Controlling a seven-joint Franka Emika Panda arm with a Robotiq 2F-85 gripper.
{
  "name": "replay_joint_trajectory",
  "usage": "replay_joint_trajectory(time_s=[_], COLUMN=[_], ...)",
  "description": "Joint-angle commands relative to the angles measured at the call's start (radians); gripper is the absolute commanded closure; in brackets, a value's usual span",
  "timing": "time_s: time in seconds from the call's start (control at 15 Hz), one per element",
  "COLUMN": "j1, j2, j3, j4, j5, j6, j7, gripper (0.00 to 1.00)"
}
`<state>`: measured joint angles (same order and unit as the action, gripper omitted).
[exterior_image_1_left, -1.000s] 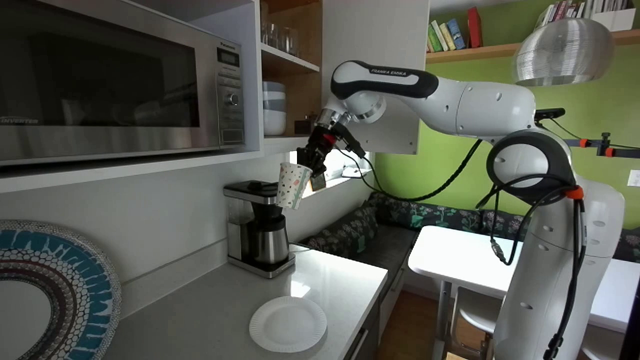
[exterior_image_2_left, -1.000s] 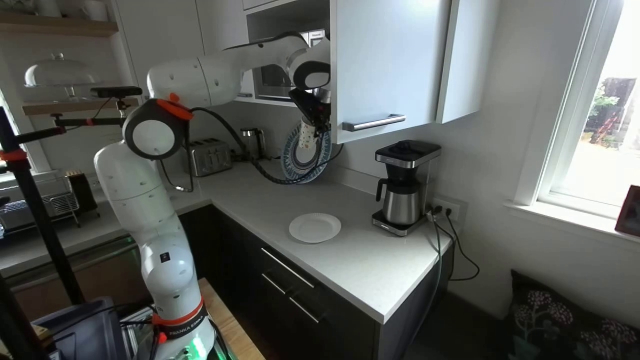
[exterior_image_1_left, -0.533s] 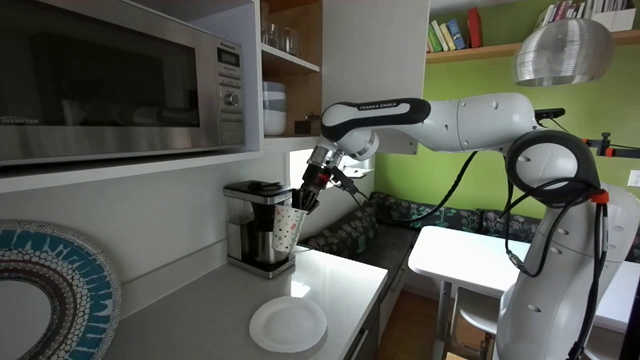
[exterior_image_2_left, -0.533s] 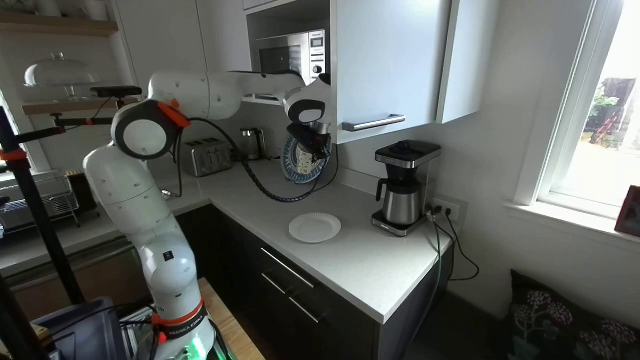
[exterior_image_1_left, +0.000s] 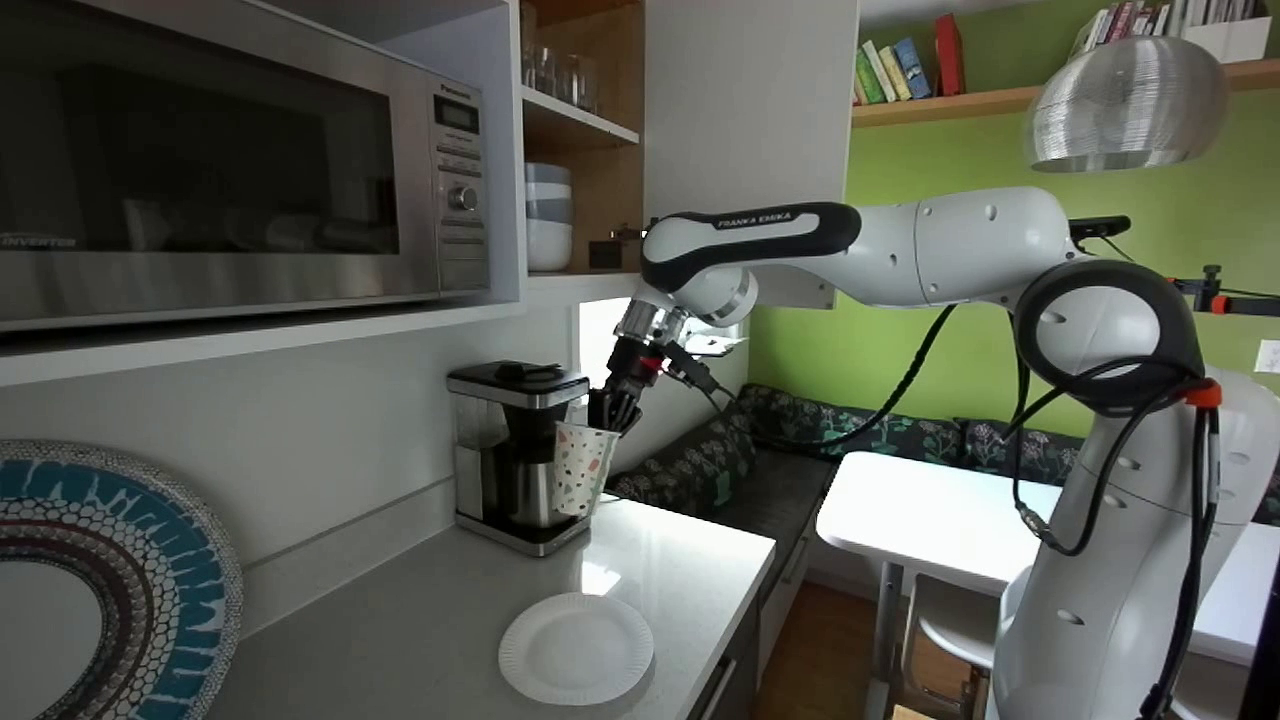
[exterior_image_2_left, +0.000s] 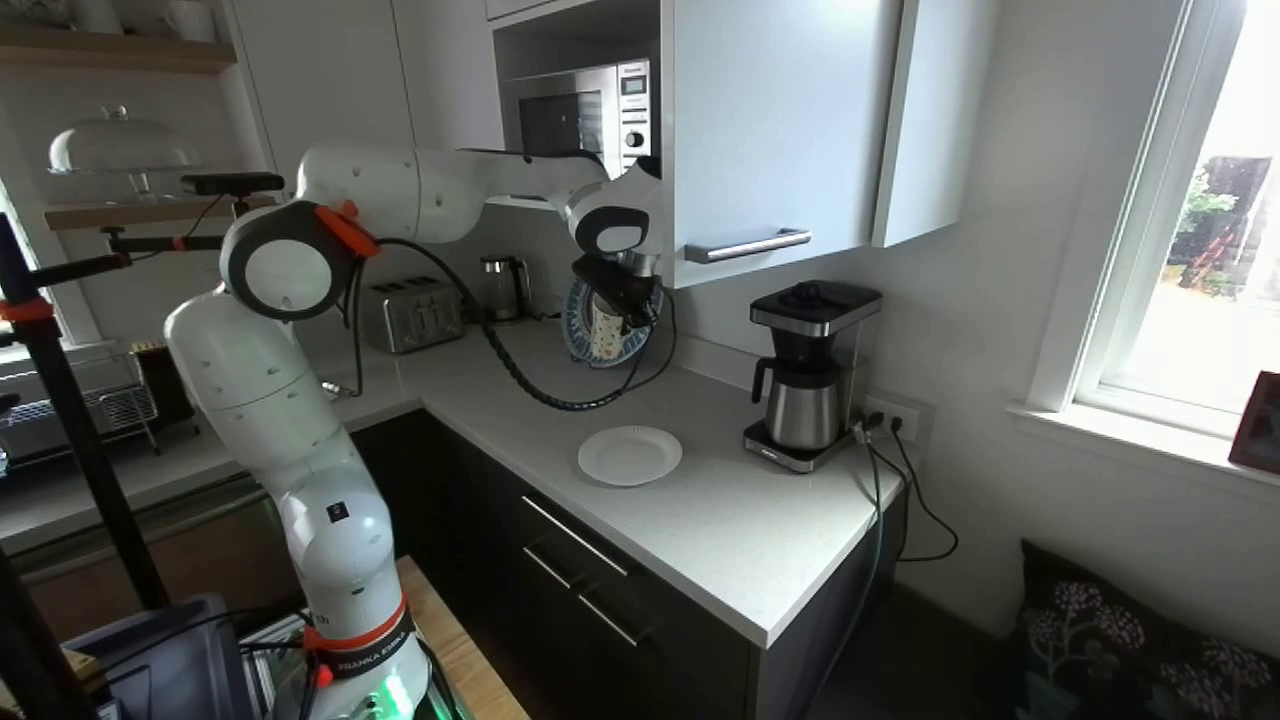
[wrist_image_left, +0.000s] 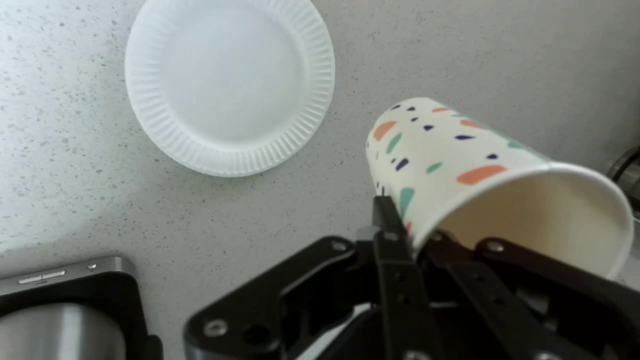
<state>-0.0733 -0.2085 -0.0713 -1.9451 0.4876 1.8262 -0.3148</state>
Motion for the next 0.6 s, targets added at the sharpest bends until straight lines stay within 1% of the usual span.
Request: replay_joint_trajectory(time_s=[0.0,0.2,0.33,0.53], j1=[0.026,0.04,0.053,0.067], j2=[0.036,0.063,0.079,0.1], j3=[0.009,0.027,0.036,0.05], j4=[-0.026,-0.069,-0.113,-0.204], j5=[-0.12,-0.217,-0.27,-0.287], j6=[0.01,0.044,0.082,0.222], j7=[-0.016,-0.033,-0.086,-0.089], gripper=[1.0,1.0,1.0,1.0])
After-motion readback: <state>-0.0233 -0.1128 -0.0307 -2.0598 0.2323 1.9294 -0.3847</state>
